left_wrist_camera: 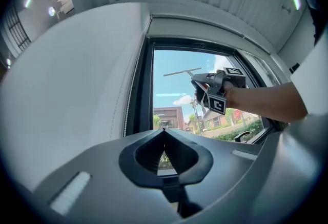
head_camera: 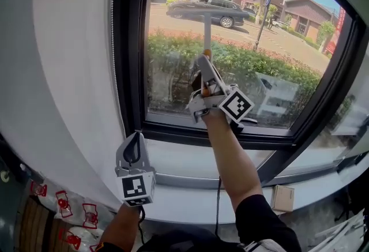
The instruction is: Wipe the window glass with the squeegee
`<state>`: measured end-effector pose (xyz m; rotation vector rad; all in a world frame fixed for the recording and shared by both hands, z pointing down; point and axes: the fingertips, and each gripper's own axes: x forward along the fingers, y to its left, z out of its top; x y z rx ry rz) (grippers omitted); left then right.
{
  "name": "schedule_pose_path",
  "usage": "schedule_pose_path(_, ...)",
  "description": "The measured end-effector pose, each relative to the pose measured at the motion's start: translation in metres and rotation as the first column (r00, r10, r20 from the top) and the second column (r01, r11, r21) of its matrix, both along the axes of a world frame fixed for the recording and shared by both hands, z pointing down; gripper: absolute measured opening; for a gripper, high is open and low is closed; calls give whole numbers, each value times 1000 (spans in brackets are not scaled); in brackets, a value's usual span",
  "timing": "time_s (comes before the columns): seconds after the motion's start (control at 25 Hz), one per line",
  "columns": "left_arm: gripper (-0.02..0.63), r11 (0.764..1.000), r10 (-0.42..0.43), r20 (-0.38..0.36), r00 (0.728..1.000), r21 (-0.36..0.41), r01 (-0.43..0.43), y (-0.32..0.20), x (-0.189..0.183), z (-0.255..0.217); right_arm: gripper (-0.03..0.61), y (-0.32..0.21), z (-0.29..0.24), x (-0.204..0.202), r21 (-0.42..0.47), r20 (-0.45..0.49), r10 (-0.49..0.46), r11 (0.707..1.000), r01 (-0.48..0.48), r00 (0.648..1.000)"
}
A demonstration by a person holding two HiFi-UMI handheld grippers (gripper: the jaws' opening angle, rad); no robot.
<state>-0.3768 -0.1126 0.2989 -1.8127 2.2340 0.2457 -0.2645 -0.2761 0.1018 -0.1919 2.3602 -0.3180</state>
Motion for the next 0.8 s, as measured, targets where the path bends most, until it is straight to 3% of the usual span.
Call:
schedule_pose_path(0.2,18,997,4,63,998,81,-9,-8,4,-62,48,-12,-77,37,97,67,22,995,-29,998)
schedule_pose_path(0.48,18,981,-71,158,985,189,40,-39,22,-137,48,-40,-169,71,168,132,-27,986,4,991)
schedule_pose_path(0.8,18,978,-112,159,981,192,81,-59,35,-137,49,-50,-212,73,219,157,-139,970,102,978)
